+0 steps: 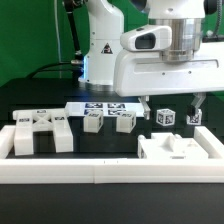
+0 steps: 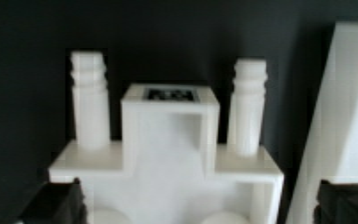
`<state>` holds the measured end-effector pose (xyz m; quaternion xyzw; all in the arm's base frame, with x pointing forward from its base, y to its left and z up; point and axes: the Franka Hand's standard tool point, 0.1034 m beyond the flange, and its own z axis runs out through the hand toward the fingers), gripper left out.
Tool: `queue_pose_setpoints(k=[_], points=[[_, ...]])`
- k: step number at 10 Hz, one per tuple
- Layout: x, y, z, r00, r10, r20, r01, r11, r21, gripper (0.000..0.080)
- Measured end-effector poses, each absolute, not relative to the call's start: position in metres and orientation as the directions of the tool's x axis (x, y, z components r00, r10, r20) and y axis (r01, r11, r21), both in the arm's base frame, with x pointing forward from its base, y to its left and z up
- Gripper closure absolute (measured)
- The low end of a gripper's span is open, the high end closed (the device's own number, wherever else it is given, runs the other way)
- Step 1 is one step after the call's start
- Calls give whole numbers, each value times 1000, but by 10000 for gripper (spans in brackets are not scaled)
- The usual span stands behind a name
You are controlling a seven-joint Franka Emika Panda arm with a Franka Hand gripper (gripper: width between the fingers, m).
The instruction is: Assemble chair
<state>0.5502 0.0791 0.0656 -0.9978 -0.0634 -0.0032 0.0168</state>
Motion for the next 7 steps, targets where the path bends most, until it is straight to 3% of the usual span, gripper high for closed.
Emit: queue_pose_setpoints(k=[5, 7], points=[[538, 73, 62, 990, 143, 14, 144, -989, -29, 150], [510, 61, 60, 995, 99, 2, 99, -995, -21, 150]])
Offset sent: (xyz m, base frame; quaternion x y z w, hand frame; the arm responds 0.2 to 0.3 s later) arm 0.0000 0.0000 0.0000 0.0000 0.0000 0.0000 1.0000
